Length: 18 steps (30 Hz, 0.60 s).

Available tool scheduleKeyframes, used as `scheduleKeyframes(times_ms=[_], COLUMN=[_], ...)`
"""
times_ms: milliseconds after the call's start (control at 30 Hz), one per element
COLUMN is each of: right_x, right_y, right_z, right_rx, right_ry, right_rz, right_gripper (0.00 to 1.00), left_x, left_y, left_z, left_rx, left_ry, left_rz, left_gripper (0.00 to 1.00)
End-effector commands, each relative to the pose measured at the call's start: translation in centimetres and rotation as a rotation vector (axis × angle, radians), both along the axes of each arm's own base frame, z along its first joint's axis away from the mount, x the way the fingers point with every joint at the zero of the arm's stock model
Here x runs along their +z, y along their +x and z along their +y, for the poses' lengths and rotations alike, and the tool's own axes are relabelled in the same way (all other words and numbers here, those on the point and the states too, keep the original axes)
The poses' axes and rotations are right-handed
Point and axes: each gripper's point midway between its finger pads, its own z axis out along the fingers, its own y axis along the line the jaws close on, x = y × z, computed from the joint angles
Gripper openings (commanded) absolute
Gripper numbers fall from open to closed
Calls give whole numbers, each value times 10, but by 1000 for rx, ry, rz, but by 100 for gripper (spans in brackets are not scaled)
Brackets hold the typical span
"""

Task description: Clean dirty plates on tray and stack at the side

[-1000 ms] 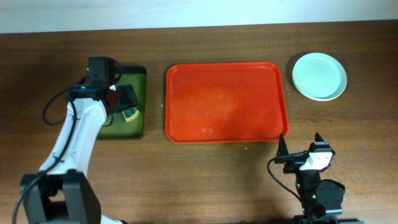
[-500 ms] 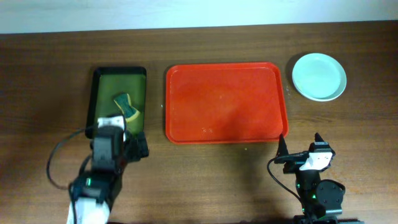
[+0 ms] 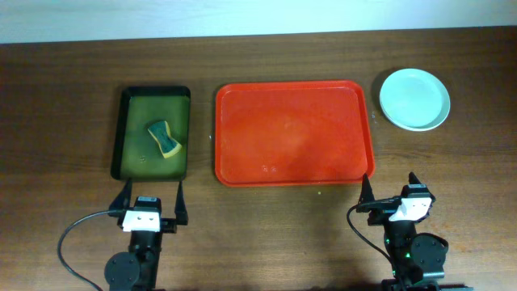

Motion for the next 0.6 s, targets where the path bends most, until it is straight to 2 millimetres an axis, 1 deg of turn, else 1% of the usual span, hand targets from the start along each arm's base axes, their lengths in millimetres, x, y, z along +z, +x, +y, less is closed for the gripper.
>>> scheduleKeyframes(times_ms=[0,33,67,167,233,300,367,433,567], right_x=[-4,-4,-4,-4,-4,-4,-4,-4,-4], right_y=[0,0,0,0,0,0,0,0,0], right_z=[3,3,3,3,3,3,3,3,3], right_rx=[12,12,12,12,12,12,12,12,12], right_ry=[-7,-7,-7,-7,-7,-7,-7,-7,-7], right_rz=[6,6,6,6,6,6,6,6,6], right_gripper=[98,98,98,98,98,98,98,98,98], left_x=[-12,-22,-22,-24,-24,-24,-24,-21,-22], left_y=[0,-1,-1,-1,-1,-1,-1,-3,-3], left_z=[3,4,5,18,18,19,29,44,43], left_rx=[2,6,15,88,86,95,151,246,240], left_ry=[49,49,49,56,96,94,42,-53,-51], left_rz=[30,69,72,79,79,81,79,66,68], left_gripper=[99,99,99,99,100,100,99,99,99])
